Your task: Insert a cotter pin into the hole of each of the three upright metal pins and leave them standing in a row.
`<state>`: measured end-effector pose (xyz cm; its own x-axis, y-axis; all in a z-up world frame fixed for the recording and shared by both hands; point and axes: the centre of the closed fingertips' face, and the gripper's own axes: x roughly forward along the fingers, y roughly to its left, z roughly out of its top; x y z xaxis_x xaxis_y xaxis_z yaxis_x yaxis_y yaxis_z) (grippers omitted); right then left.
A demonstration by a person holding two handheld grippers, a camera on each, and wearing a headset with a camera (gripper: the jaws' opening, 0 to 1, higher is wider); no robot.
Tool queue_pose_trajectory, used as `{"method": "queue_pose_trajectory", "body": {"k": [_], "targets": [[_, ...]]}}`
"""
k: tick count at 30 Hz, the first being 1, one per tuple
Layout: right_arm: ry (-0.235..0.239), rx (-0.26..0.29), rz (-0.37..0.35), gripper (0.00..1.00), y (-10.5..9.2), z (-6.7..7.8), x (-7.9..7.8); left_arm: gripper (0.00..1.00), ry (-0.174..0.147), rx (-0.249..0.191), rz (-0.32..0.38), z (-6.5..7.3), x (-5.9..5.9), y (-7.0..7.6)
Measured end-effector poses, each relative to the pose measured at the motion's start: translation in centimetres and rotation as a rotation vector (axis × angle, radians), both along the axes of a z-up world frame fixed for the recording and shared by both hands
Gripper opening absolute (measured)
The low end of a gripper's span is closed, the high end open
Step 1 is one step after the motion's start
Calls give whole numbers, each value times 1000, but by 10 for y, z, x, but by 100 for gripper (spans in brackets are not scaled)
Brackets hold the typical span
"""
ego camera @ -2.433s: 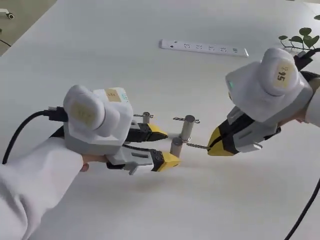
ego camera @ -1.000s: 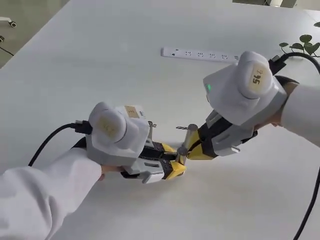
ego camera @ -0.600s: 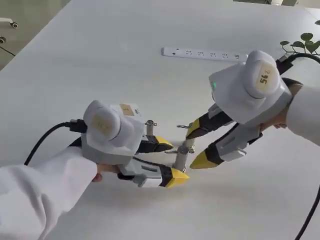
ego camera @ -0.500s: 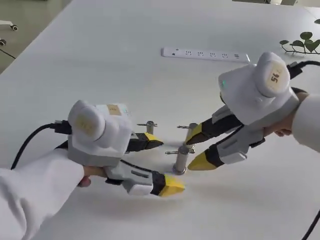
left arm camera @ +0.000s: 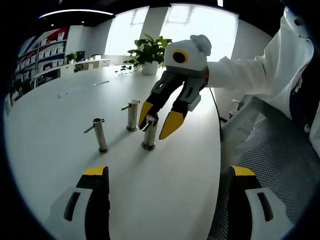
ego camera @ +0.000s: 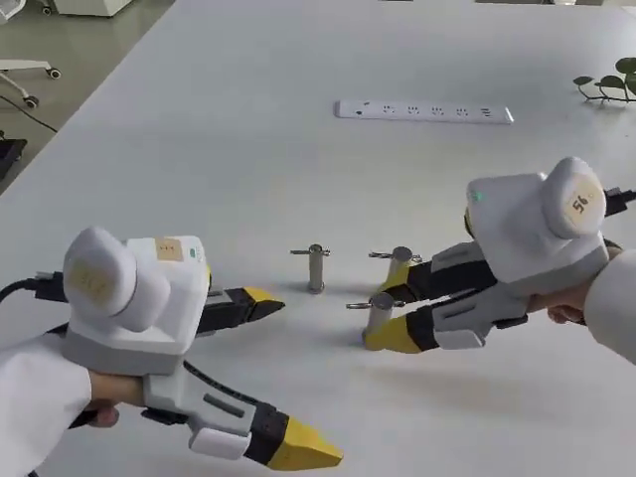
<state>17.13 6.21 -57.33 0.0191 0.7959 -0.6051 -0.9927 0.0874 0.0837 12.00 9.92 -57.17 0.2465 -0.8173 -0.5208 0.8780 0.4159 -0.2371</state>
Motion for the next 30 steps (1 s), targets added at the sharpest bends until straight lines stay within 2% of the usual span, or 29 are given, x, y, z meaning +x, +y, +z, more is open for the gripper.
{"method": "queue_pose_trajectory", "body": {"k": [3, 6, 11, 13, 16, 17, 19, 23, 27, 28, 30], "targets": [[2, 5, -14, 14, 2, 0, 1, 99, 9, -3, 17, 1, -2, 1], [0, 10, -31, 10, 1, 0, 4, 99, -1, -3, 36, 3, -2, 2], [-14, 19, -32, 9, 2, 1, 3, 99, -1, 9, 61, 2, 0, 7], [-8, 20, -52, 8, 2, 1, 5, 99, 2, 11, 72, 3, 1, 9], [-39, 15, -36, 8, 0, 2, 6, 99, -4, 2, 86, 6, 3, 10], [-37, 18, -32, 8, -3, 2, 6, 99, -4, -1, 92, 7, 5, 9], [10, 51, -48, 8, -8, 5, 6, 99, -13, 5, 102, 8, 7, 10], [5, 99, -64, 8, -29, 14, 16, 99, -21, 17, 107, 9, 9, 10], [-38, 77, -79, 8, -53, 17, 31, 93, 0, 47, 118, 1, 7, 14], [-49, 63, -87, 8, -61, 17, 37, 92, 21, 46, 123, -1, 6, 15], [-52, 53, -103, 8, -73, 16, 47, 94, 27, 34, 125, 0, 5, 12]]}}
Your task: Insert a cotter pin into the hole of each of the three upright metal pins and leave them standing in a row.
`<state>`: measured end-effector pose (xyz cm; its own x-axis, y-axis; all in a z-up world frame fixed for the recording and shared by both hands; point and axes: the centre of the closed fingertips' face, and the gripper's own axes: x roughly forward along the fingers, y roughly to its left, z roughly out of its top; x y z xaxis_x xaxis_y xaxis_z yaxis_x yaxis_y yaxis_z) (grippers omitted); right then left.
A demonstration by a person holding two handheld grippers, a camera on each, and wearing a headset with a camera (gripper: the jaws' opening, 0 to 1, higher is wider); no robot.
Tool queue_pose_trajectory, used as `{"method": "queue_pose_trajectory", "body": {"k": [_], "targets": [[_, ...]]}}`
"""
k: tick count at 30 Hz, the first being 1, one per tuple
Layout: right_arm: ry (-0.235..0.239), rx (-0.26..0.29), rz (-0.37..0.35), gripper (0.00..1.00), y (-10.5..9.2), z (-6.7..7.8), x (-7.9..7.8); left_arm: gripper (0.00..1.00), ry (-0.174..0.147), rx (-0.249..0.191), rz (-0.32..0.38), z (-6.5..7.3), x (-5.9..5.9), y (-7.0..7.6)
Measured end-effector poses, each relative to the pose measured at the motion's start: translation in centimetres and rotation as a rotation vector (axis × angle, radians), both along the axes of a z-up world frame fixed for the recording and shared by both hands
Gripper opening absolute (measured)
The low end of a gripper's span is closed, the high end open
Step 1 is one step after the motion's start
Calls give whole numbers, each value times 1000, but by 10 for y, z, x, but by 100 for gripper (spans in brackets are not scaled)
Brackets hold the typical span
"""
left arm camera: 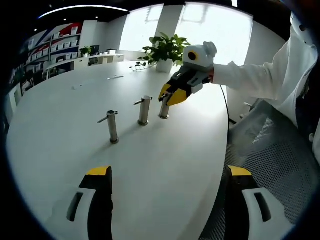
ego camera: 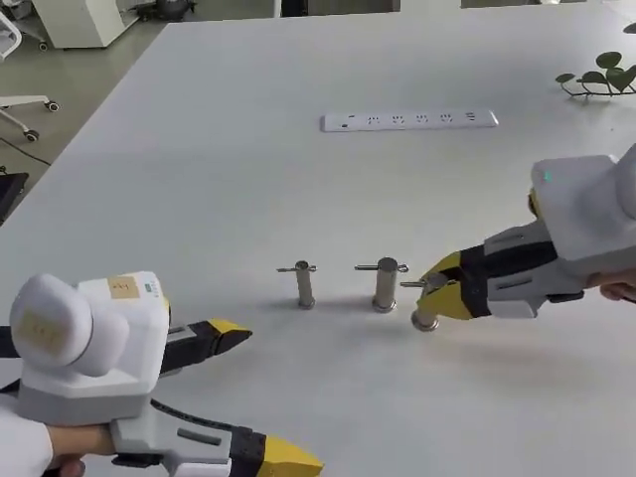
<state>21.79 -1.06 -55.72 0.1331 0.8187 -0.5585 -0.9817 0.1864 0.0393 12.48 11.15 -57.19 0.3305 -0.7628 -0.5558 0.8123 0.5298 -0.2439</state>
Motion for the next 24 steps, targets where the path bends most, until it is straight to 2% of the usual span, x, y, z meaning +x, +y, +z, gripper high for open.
{"method": "queue_pose_trajectory", "body": {"k": [4, 7, 9, 13, 16, 18, 21, 24], "targets": [[-17, 5, -48, 8, -16, -1, 17, 95, 3, -29, 13, 6, 0, -7], [-26, 6, -51, 8, -21, -2, 22, 95, 7, -32, 13, 7, -1, -10], [-35, -2, -35, 8, -21, -3, 21, 95, 7, -22, 8, 6, -3, -10], [-27, -8, -23, 8, -21, -5, 20, 97, 17, -19, 15, 5, -4, -9], [-14, -15, -26, 8, -22, -11, 19, 96, 11, -17, 23, 6, -3, -7], [3, 11, -43, 8, -22, -10, 19, 96, 12, -23, 27, 8, -4, -7], [-2, 9, -40, 8, -23, -10, 18, 96, 9, -20, 30, 8, -4, -6], [8, 31, -58, 8, -22, -10, 19, 96, 9, -17, 30, 8, -5, -5]]}}
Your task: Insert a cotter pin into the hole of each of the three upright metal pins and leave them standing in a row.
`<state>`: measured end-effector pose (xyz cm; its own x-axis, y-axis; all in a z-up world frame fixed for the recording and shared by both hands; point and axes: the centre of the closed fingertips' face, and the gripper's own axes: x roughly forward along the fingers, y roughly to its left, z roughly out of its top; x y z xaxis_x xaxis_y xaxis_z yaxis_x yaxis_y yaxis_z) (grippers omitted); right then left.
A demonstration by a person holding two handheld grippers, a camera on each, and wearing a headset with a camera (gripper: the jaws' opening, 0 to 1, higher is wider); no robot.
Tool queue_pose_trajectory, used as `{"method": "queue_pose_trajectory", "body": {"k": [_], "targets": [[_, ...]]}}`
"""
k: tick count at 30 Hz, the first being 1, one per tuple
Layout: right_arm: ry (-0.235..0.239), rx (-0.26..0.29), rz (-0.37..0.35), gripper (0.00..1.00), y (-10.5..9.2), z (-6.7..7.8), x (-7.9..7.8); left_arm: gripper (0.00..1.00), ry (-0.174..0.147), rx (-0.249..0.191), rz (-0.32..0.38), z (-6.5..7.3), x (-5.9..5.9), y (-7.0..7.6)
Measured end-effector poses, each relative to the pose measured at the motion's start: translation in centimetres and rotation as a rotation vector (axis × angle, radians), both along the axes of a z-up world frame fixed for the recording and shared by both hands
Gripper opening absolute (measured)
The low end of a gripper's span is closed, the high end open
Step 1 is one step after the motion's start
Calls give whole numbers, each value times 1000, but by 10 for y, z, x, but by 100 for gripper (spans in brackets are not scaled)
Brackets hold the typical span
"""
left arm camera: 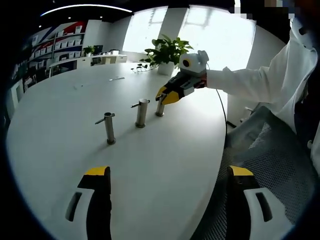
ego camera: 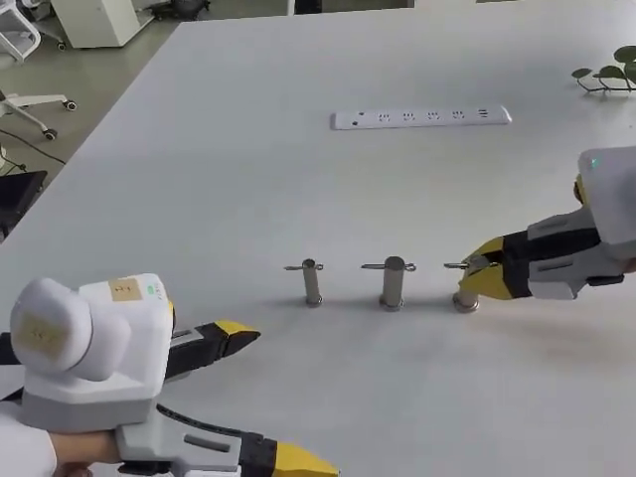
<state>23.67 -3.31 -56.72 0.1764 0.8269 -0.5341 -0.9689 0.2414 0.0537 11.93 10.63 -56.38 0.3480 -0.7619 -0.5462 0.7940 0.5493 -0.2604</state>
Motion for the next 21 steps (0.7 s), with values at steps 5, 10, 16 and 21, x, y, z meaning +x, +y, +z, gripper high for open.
{"method": "queue_pose_trajectory", "body": {"k": [5, 10, 16, 21], "targets": [[9, 18, -16, 10, 2, -1, -4, 97, -7, -10, 5, 4, 1, -1], [8, 108, -110, 37, 4, 18, 4, 96, -21, -20, 19, 8, 4, -1], [-8, 173, -145, 52, -1, 52, -14, 99, -61, -72, 76, 26, 15, 3], [29, 208, -193, 74, -7, 63, -38, 99, -77, -132, 122, 41, 18, 4]]}}
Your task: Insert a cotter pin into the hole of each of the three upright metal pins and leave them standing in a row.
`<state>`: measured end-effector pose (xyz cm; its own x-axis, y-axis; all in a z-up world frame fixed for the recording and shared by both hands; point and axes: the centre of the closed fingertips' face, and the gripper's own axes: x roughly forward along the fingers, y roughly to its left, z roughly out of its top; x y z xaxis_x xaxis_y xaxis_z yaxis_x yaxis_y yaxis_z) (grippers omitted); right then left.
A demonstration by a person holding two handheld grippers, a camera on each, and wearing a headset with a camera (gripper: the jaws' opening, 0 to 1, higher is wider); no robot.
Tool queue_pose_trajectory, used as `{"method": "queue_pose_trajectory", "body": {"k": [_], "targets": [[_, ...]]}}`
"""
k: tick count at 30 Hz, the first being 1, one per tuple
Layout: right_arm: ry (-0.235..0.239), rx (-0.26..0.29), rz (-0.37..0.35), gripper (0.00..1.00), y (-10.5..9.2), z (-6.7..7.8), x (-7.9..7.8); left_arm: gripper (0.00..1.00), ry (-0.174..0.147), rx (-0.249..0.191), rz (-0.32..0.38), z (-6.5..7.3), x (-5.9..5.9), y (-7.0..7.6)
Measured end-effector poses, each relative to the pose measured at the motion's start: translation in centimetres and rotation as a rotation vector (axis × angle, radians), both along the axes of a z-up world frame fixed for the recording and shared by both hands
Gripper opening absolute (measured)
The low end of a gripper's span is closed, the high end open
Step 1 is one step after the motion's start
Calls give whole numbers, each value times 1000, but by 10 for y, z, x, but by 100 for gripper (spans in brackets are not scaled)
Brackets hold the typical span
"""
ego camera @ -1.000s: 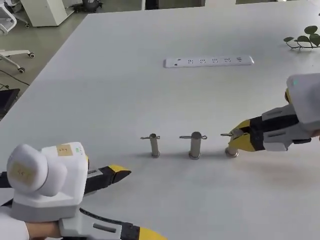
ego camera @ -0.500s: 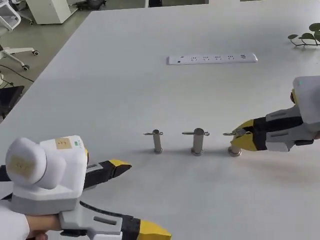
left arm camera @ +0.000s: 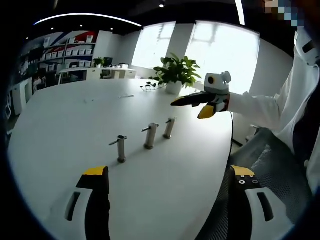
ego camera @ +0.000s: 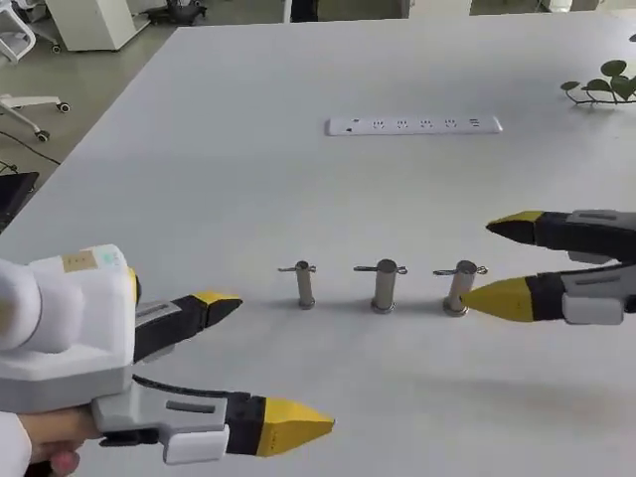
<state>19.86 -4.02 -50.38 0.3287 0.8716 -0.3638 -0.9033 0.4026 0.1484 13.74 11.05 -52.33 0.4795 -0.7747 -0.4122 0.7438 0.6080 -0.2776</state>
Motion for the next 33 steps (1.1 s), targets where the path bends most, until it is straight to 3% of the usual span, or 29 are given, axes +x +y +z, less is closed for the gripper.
{"method": "queue_pose_trajectory", "body": {"k": [2, 4, 5, 7, 10, 15, 23, 33], "targets": [[16, -22, -28, 79, -5, -2, -5, 99, -4, -63, 32, 9, 2, -1], [23, -7, -91, 81, -12, 0, -8, 99, -5, -92, 51, 15, 2, 0], [40, 5, -119, 83, -14, 1, -9, 99, -8, -81, 46, 15, 0, 1], [5, 5, -185, 85, -23, 7, -8, 99, -21, -57, 47, 17, -3, 2], [29, 23, -248, 89, -34, 14, -16, 99, -28, -47, 58, 20, -8, 5], [48, 11, -279, 93, -44, 18, -31, 99, -30, -39, 82, 21, -13, 11], [98, -36, -309, 97, -55, 9, -53, 99, -10, 3, 100, 7, -16, 26], [163, -81, -355, 98, -64, -6, -66, 99, 12, 11, 144, 3, -20, 36]]}}
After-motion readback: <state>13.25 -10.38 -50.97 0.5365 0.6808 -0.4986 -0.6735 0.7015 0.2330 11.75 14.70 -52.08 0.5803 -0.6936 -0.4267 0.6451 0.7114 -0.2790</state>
